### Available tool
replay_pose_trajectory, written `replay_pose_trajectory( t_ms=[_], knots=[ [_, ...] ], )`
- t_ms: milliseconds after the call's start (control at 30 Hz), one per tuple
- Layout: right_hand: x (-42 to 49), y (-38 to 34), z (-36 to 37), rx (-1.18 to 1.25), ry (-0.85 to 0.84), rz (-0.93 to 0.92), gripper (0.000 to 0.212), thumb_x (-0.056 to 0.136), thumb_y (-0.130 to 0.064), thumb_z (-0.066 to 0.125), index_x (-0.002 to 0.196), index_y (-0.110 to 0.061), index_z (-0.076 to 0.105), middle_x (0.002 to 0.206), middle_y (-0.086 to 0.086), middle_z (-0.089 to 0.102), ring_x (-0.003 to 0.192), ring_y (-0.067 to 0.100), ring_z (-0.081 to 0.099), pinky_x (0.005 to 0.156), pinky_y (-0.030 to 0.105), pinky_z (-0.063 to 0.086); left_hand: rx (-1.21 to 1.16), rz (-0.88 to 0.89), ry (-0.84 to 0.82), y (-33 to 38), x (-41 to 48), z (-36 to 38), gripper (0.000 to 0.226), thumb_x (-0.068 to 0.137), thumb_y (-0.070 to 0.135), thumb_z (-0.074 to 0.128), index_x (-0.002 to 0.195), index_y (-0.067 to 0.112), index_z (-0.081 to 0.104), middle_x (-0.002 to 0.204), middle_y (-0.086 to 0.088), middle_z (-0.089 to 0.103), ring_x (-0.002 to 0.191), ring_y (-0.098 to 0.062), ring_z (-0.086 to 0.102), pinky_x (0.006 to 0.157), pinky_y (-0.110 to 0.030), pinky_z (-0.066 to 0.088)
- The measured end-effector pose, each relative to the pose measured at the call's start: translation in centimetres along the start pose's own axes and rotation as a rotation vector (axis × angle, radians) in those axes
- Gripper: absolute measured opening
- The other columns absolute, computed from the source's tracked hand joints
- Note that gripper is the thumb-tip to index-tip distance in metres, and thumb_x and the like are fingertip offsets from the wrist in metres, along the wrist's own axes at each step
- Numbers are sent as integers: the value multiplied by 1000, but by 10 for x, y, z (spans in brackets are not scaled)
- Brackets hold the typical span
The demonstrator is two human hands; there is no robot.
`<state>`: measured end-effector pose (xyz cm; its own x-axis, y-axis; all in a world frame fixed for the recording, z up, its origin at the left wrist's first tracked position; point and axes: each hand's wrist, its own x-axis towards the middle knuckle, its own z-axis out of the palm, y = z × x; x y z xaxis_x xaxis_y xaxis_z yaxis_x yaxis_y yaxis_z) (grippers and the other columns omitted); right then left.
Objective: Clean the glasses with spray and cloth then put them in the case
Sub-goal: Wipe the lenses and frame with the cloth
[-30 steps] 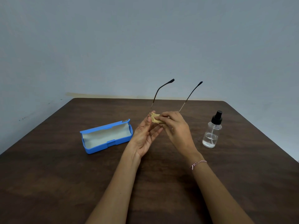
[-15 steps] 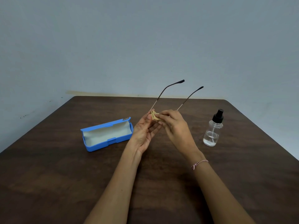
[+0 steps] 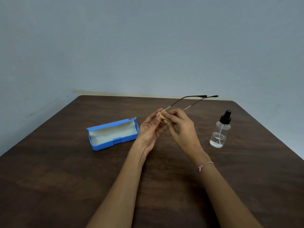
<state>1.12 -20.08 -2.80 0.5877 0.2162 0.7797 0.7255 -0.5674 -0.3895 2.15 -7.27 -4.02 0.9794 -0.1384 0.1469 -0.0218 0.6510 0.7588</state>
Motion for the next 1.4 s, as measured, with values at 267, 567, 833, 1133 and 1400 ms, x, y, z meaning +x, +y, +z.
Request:
replay_pose_trajectory(
  t_ms=[267,567,833,1133,1400],
  knots=[
    [0,5,-4,5,32,-14,29,82,3,65,108,-9,69,97,-7,50,86,-2,49,74,5,40,-73,50,-57,3,1,-4,52,50,27,86,99,19,72,96,-8,73,88,-18,70,68,-26,57],
    [-1,4,-8,70,23,2,25,78,5,68,100,-6,71,91,-4,54,85,-9,52,71,4,40,-73,41,-91,1,3,-6,63,41,32,93,100,22,73,98,-8,73,89,-19,70,67,-28,58],
    [0,-1,-2,65,42,-56,26,85,4,61,107,-8,68,100,4,56,95,15,57,80,18,48,-16,18,-102,2,3,-5,80,37,32,95,107,14,62,97,-3,72,82,-14,69,70,-27,58],
    [-2,-3,-4,11,147,-72,41,80,11,61,113,-13,67,103,5,55,96,13,53,84,14,45,42,-15,-118,1,2,-6,67,36,32,95,96,13,73,100,-6,72,94,-17,69,73,-27,57],
    [-2,2,-6,18,175,26,58,74,19,55,116,-20,64,105,1,49,99,13,48,86,14,44,80,-22,-196,1,2,-7,56,44,28,93,95,12,75,93,-8,72,92,-17,69,78,-26,55]
  ],
)
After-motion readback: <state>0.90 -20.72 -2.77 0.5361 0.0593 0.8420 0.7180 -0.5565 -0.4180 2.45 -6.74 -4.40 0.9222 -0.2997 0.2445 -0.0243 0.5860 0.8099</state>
